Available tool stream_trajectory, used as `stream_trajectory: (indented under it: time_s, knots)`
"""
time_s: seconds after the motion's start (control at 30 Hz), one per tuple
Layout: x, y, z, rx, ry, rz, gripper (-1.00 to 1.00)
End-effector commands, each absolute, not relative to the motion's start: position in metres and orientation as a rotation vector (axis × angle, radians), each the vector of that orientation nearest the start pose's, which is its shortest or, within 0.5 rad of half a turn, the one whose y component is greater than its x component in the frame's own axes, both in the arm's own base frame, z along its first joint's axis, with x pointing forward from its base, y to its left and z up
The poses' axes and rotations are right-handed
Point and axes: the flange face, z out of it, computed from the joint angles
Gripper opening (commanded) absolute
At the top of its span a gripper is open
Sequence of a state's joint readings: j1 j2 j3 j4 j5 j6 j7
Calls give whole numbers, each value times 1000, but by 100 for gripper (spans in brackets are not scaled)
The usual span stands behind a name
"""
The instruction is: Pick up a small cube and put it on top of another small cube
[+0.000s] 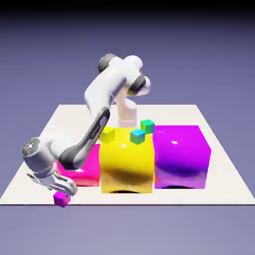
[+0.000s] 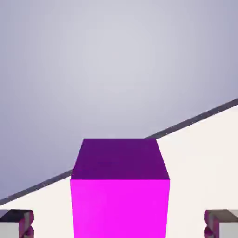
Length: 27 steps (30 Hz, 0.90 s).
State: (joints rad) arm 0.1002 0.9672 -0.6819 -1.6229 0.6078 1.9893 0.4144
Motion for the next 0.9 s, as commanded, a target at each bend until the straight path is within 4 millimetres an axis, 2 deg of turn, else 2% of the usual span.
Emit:
stream_trajectory:
  time_s: [0.0,0.1,0.13,0.27,0.5,0.63,0.87]
  knots:
    - [569,-290,119,-2574,1822,536,-100]
    - [585,-294,185,-2584,1817,536,-100]
    - [588,-281,187,-2611,1791,540,-100]
    - [590,-234,216,-2644,1672,557,-100]
    - [586,-145,279,-2763,1431,531,-100]
    - [575,-93,320,-2857,1282,480,-100]
    - [520,3,377,-2967,1021,499,-100]
